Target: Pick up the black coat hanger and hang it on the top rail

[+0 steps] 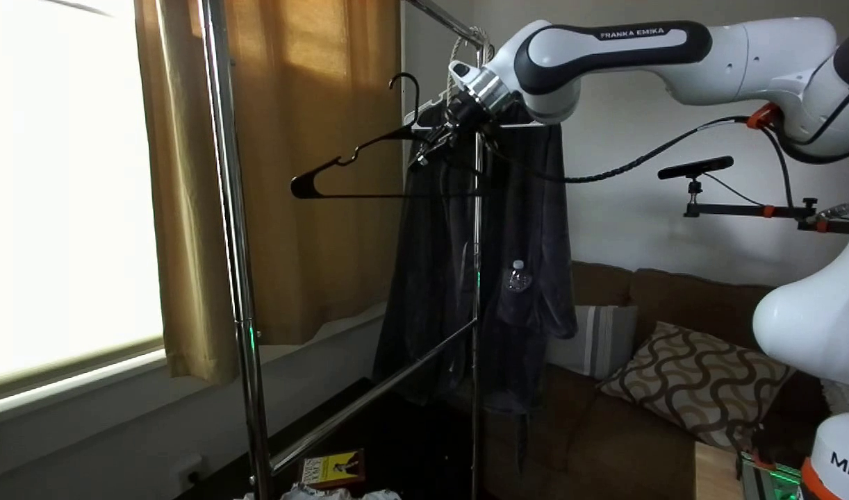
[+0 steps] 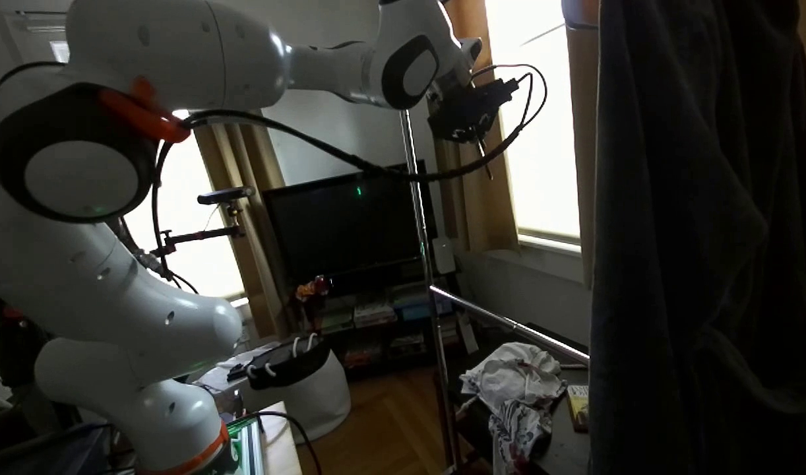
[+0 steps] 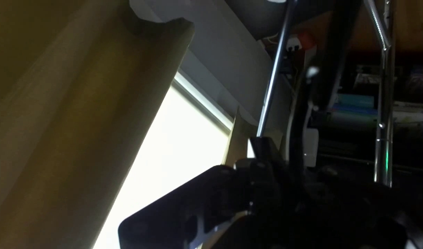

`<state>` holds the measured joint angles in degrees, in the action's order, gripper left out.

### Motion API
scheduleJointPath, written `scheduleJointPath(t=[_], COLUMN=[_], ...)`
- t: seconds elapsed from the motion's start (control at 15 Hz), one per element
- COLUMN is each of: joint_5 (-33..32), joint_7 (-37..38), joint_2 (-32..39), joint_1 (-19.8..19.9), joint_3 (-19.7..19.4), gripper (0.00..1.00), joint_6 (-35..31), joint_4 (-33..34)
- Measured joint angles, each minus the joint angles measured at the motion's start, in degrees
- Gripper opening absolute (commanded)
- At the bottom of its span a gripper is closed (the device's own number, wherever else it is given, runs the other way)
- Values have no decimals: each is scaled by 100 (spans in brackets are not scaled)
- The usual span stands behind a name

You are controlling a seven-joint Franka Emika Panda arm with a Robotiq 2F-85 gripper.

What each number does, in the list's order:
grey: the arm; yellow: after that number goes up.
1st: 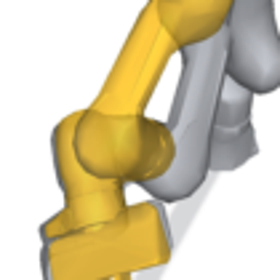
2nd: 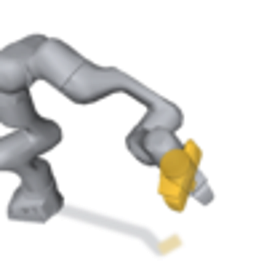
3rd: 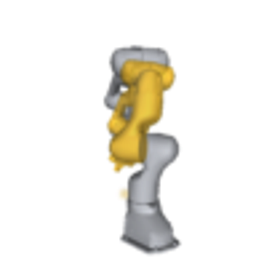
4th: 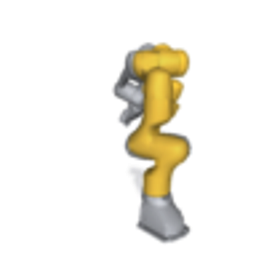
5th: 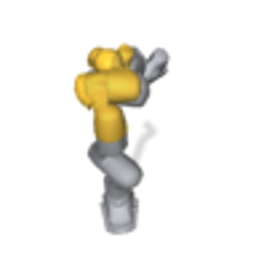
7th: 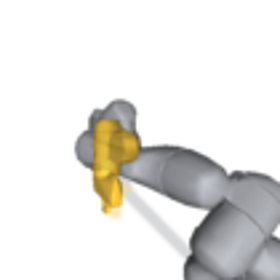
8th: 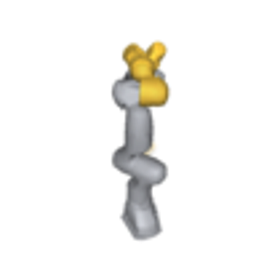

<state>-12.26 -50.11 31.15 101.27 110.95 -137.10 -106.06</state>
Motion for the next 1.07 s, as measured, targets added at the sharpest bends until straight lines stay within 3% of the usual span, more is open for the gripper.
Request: scheduleJointPath(t=[0.47, 0.73, 0.93, 1.07], joint_5=[-27, -393, -874, -1059], joint_7=[316, 1306, 2001, 2249], joint_2=[42, -20, -203, -394], joint_1=[-125, 164, 189, 1], joint_3=[-48, 695, 1307, 1427], gripper=[0, 0, 0, 0], joint_6=[-16, -147, 688, 1485], joint_4=[111, 432, 1160, 1721])
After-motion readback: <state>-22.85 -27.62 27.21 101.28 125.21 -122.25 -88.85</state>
